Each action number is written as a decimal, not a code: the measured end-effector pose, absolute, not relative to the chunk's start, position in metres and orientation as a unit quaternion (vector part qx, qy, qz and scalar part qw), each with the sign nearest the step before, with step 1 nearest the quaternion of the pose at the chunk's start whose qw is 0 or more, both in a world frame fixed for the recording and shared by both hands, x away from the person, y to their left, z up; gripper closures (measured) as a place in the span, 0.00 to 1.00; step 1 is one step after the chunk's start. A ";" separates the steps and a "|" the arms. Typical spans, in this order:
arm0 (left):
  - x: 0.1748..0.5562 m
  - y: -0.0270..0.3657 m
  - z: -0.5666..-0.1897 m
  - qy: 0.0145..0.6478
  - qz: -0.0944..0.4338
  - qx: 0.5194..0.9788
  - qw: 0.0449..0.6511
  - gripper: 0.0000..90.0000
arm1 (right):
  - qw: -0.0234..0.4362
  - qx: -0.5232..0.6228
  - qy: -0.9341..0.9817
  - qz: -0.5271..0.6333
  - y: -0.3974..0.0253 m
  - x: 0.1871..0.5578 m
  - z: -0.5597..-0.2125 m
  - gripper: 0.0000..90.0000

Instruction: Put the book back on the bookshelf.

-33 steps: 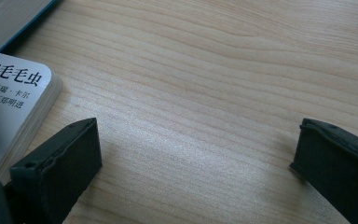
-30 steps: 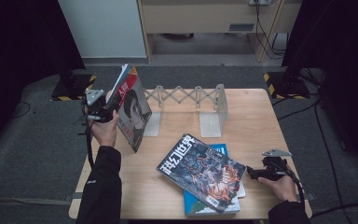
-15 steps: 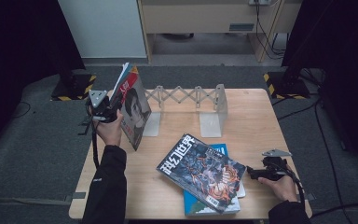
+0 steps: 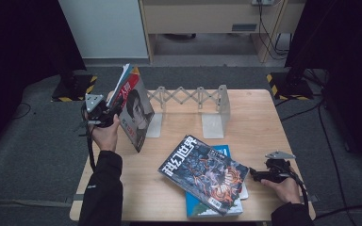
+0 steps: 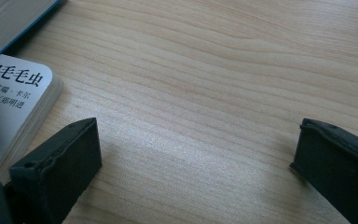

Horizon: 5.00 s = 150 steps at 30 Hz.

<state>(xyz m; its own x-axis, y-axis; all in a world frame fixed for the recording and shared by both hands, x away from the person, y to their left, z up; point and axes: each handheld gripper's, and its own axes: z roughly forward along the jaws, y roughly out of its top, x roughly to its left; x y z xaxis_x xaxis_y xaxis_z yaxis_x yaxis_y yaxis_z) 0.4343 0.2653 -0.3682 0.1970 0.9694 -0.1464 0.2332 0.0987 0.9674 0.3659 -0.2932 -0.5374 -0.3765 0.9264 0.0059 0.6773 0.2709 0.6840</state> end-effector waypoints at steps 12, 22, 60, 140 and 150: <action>0.403 0.271 -0.375 0.498 0.344 0.574 0.552 0.50 | 0.209 0.518 0.766 0.318 -0.294 0.365 -0.540 0.01; 0.361 0.272 -0.400 0.477 0.328 0.599 0.553 0.34 | 0.210 0.519 0.766 0.317 -0.294 0.364 -0.540 0.01; 0.333 0.204 -0.495 0.433 0.161 0.730 0.503 0.26 | 0.230 0.504 0.732 0.397 -0.289 0.349 -0.503 0.37; 0.355 0.158 -0.503 0.431 -0.042 0.712 0.552 0.52 | 0.148 0.440 0.751 0.471 -0.228 0.339 -0.511 0.30; 0.355 0.160 -0.500 0.445 -0.051 0.696 0.561 0.65 | 0.146 0.439 0.751 0.471 -0.226 0.339 -0.511 0.30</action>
